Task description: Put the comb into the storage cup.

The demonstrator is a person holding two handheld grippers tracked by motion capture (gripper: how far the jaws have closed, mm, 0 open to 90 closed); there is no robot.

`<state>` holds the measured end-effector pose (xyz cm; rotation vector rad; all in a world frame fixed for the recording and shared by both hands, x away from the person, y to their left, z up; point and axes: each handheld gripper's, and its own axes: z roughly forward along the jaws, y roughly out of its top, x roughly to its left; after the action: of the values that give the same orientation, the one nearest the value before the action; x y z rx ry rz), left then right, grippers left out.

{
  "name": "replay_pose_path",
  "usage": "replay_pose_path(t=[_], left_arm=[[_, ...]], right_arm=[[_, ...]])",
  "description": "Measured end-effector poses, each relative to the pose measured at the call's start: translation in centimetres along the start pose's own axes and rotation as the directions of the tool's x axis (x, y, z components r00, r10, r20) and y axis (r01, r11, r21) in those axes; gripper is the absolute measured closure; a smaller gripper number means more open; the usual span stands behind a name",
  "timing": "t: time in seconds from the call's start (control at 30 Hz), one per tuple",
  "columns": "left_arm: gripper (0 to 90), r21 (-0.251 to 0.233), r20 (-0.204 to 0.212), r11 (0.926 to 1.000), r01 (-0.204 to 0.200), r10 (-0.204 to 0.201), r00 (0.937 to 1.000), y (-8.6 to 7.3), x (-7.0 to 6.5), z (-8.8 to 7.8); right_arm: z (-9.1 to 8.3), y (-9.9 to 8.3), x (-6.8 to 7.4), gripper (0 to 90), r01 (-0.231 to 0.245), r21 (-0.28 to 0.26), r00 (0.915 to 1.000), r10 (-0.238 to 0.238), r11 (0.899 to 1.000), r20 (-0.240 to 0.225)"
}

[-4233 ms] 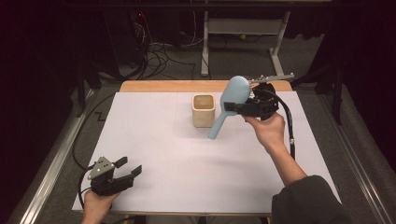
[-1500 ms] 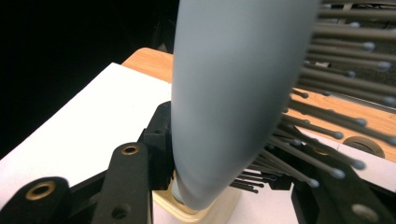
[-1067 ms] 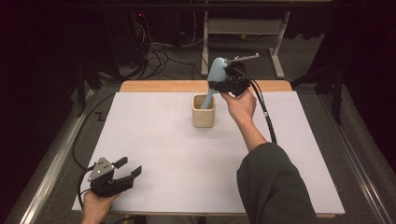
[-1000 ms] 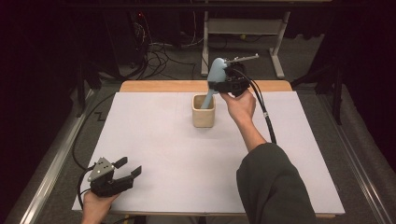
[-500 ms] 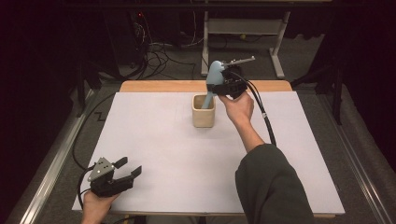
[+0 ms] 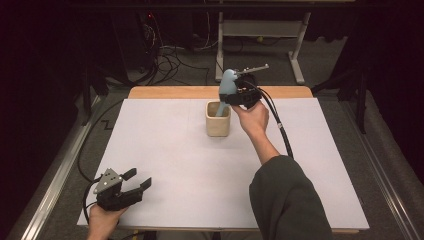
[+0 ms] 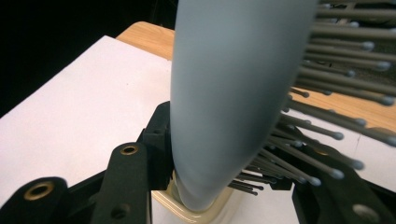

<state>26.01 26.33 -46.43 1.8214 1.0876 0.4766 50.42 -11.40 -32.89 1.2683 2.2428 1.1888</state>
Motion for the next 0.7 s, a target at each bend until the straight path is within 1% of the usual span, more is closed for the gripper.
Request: replay_pose_path(t=[0.23,0.7], left_arm=[[32.2,0.001,0.001,1.0,0.0,0.0,1.0,0.0,0.0,0.1],[32.3,-0.002,0.001,1.0,0.005,-0.005,1.0,0.0,0.0,0.0]], right_arm=[[0.4,-0.4,-0.3,55.0,-0.012,0.01,0.9999,0.012,1.0,0.002],[1.3,-0.7,0.3,54.6,0.008,0.029,1.0,-0.008,1.0,-0.002]])
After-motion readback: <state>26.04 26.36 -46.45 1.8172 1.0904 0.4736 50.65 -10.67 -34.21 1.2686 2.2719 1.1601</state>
